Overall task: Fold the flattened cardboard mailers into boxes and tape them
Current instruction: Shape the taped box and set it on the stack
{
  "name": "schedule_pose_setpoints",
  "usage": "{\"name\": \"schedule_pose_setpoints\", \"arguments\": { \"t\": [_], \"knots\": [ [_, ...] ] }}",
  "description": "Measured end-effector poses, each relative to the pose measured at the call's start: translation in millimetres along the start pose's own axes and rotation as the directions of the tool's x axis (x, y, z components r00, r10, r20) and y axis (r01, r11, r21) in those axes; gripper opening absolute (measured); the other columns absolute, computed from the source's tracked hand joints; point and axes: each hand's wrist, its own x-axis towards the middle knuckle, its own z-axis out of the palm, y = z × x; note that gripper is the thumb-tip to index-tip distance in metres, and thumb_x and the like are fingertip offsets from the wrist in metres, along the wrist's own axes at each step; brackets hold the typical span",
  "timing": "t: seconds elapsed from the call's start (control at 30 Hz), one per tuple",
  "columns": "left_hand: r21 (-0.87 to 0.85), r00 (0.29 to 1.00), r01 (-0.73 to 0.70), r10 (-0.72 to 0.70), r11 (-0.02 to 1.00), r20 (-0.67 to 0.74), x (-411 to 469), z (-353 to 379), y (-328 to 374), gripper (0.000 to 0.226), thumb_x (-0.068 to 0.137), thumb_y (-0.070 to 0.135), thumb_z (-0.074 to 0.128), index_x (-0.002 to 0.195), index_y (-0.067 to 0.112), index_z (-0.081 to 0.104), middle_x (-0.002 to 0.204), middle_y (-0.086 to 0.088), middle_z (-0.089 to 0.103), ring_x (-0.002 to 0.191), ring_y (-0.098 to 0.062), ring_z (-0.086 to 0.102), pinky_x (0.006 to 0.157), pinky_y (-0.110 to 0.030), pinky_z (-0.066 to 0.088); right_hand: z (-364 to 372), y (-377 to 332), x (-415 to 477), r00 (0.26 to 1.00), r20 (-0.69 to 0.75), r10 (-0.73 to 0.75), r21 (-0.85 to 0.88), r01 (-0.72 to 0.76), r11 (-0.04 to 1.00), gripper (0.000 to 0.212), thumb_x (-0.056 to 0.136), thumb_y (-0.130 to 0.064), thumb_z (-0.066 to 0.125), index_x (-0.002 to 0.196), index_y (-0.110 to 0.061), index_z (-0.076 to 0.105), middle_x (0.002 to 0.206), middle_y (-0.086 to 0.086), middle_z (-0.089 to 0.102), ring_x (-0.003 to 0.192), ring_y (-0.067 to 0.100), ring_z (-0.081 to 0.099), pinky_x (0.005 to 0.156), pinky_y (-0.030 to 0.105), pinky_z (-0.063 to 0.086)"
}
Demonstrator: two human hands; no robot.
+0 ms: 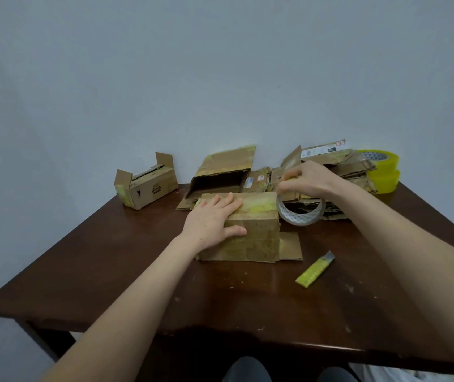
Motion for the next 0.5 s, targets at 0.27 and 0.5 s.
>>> {"name": "schedule_pose_setpoints", "arguments": {
  "t": [0.27,0.5],
  "knots": [
    [-0.012,0.995,-0.053,0.052,0.999,-0.083,4.2,-3.2,65.4,0.075,0.089,0.066,0.038,0.151,0.032,0.014,0.159,0.007,0.014,0.145,-0.021,0.021,0.116,-0.042,0.024,21.8,8.0,-8.6,0.996,-0.073,0.050,-0.047,-0.053,0.997,0.047,0.079,-0.041,0.069,0.122,-0.021,0.065,0.128,0.003,0.060,0.115,0.022,0.053,0.089,0.034,0.045],
    [-0.016,0.975,0.186,-0.187,0.982,-0.118,1.9,4.3,50.8,0.093,0.071,0.089,0.020,0.147,0.036,0.025,0.158,-0.001,0.021,0.145,-0.026,0.020,0.114,-0.055,0.014,25.7,19.0,-21.9,0.991,-0.098,0.092,0.380,-0.048,0.924,0.043,0.087,-0.038,0.067,0.125,-0.019,0.062,0.127,0.001,0.060,0.115,0.016,0.054,0.095,0.033,0.043]
  ]
}}
